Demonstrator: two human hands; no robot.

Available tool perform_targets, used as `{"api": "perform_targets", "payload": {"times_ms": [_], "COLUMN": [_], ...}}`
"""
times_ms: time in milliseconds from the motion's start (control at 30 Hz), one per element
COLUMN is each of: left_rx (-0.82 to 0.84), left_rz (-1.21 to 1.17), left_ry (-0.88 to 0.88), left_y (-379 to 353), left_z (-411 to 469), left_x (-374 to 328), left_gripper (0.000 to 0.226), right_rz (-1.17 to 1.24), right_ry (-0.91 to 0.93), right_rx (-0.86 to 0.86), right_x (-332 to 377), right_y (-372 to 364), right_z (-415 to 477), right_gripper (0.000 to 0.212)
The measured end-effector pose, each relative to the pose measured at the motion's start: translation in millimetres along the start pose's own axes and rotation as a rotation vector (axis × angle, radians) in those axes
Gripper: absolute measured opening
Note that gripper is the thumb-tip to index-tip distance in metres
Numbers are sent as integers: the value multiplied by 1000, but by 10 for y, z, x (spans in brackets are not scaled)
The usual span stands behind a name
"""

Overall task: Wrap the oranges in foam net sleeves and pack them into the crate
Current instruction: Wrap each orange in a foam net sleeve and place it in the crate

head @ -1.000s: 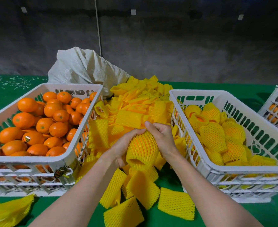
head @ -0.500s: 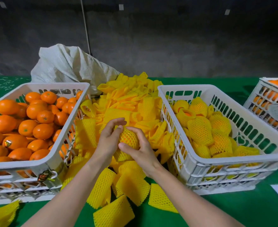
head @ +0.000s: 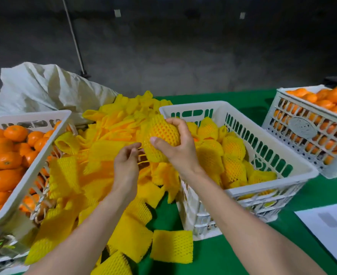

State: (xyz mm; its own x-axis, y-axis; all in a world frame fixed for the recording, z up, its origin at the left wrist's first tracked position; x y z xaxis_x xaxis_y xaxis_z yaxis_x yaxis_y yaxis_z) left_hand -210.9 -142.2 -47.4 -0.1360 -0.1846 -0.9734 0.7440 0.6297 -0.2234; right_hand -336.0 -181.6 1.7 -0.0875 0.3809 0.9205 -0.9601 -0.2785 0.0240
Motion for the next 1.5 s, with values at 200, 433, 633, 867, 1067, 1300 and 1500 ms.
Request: {"api": "perform_targets", "payload": {"times_ms": [200, 433, 633, 867, 1067, 1300, 1500], "left_rx": [364, 783, 734, 707, 465, 208, 96], "left_rz": [477, 1193, 1098, 1053, 399, 352, 436], "left_ry": [-475, -506, -445, -457, -128, -5, 27], "left_y": [-1036, -1518, -1440, -1399, -1114, -135, 717], "left_z": [-151, -215, -191, -280, -156, 273, 293], "left_x": [114, 523, 525, 480, 191, -174, -181], "left_gripper": [18, 40, 24, 21, 13, 18, 21], "right_rz": [-199, -904, -1370, -1356, -1059, -566, -914], "right_ry": [-27, -308, -612, -600, -30, 296, 138], "right_rx": [-310, -143, 1, -4, -36, 165, 906], "right_x": [-237, -756, -1017, -1039, -645, -63, -710], "right_y": [1012, 1814, 1978, 1956, 1593, 380, -874], "right_z": [454, 698, 711, 644, 538, 47, -582], "right_gripper": [42, 53, 62, 64, 31, 6, 26]}}
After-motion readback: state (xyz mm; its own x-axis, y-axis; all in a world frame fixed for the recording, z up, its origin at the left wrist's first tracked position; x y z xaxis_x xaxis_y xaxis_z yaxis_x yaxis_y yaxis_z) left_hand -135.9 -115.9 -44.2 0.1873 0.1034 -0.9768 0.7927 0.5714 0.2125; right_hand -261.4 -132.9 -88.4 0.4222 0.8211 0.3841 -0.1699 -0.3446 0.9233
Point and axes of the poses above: each hand's wrist, its own z-axis towards the middle knuckle, its own y-axis out of the back of the hand, x = y × z, the point moved 4 cm from there along z, towards the middle knuckle, and after that the axes turned 1 degree about -y, right-handed, at the moved point
